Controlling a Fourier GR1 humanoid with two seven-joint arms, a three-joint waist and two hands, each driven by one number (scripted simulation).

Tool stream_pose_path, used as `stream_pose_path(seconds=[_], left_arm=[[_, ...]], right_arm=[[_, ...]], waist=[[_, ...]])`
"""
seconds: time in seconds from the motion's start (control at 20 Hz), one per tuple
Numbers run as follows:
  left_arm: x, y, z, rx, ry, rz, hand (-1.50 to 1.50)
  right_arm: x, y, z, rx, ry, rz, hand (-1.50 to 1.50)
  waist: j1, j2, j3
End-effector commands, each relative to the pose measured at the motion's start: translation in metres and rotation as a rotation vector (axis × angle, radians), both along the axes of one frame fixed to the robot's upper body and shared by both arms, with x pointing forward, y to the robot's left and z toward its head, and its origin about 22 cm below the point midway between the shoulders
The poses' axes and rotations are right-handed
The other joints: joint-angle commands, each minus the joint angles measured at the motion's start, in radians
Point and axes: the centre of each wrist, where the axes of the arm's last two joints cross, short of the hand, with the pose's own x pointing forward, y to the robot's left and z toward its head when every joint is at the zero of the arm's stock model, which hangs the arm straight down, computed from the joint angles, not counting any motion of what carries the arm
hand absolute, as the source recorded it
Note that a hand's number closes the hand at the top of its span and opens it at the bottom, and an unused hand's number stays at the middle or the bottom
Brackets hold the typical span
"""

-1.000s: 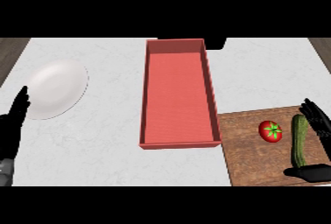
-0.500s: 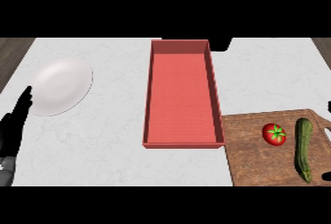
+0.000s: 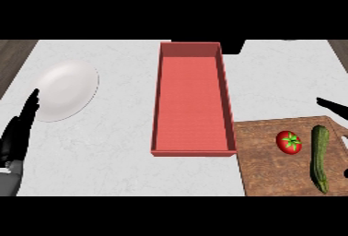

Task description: Pick the tomato from the cutting board and place it in the cardboard box

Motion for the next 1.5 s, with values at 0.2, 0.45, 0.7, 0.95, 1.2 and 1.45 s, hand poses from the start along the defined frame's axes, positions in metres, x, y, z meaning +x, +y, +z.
stream_pose_path(seconds=[0.2, 0.45, 0.7, 0.95, 1.2, 1.45], left_arm=[[0.008, 0.005, 0.01, -0.01, 0.001, 0.009, 0.0], [-0.017, 0.0, 0.008, 0.005, -0.003, 0.016, 0.0], [-0.005, 0.005, 0.005, 0.008, 0.018, 0.029, 0.0], [-0.017, 0.014, -0.005, -0.014, 0.017, 0.005, 0.0], [-0.01, 0.0, 0.002, 0.025, -0.004, 0.02, 0.0], [-0.015, 0.001, 0.0, -0.017, 0.018, 0.005, 0.0]], right_arm=[[0.029, 0.043, 0.005, -0.118, 0.159, 0.049, -1.5], [0.044, 0.064, 0.003, -0.179, 0.155, 0.028, -1.5], [0.027, 0.062, -0.01, -0.175, 0.143, 0.044, -1.5], [0.021, 0.054, -0.007, -0.144, 0.147, 0.048, -1.5], [0.01, 0.08, -0.017, -0.089, 0.143, 0.121, -1.5], [0.02, 0.088, -0.001, -0.081, 0.134, 0.133, -1.5]], waist=[[-0.012, -0.003, 0.0], [-0.007, -0.005, 0.001], [-0.015, -0.004, 0.001], [-0.015, -0.005, 0.001], [-0.018, -0.006, 0.001], [-0.014, -0.005, 0.001]])
